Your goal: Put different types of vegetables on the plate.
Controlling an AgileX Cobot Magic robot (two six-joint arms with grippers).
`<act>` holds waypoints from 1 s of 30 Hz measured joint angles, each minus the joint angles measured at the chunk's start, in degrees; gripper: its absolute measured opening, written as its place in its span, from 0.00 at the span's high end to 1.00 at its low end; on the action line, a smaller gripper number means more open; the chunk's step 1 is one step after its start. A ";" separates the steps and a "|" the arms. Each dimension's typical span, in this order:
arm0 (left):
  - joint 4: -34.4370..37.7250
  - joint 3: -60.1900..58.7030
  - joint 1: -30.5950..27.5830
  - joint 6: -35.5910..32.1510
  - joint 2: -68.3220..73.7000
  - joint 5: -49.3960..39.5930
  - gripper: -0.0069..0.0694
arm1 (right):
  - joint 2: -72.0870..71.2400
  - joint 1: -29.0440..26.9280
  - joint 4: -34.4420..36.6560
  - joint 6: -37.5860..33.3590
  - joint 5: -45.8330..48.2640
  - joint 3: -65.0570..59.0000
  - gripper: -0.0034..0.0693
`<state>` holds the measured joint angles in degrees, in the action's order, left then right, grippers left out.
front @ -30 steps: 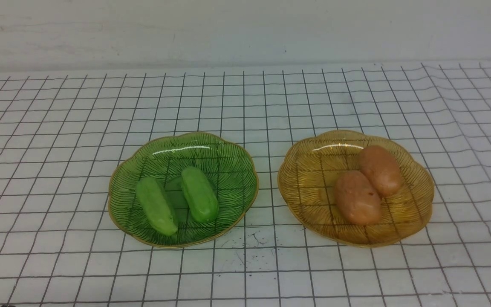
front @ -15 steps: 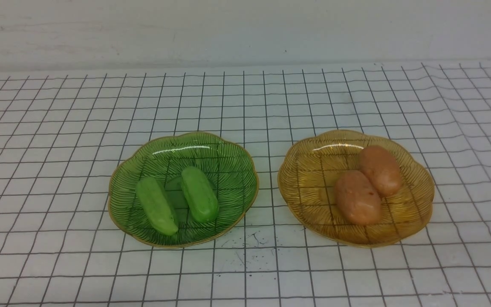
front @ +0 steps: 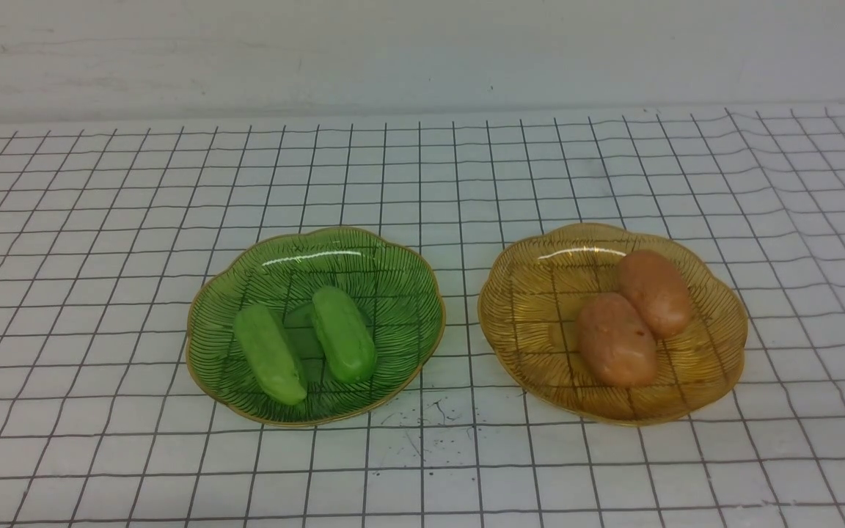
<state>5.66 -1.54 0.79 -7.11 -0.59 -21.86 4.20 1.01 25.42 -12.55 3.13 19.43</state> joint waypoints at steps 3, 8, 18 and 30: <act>0.00 0.00 0.00 0.00 0.00 0.00 0.92 | 0.00 0.00 0.00 0.00 0.00 0.00 0.97; 0.00 0.00 0.00 0.00 0.00 0.00 0.92 | 0.00 0.00 -1.25 -1.44 1.04 0.00 0.97; 0.00 0.00 0.00 0.00 0.00 0.00 0.92 | 0.00 0.00 -8.52 -9.62 10.68 -2.07 0.97; 0.00 0.00 0.00 0.00 0.00 0.00 0.92 | -4.65 0.00 -21.86 1.97 11.69 -20.46 0.97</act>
<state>5.66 -1.54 0.79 -7.11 -0.59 -21.86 -0.45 1.01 3.56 -10.59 14.82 -1.03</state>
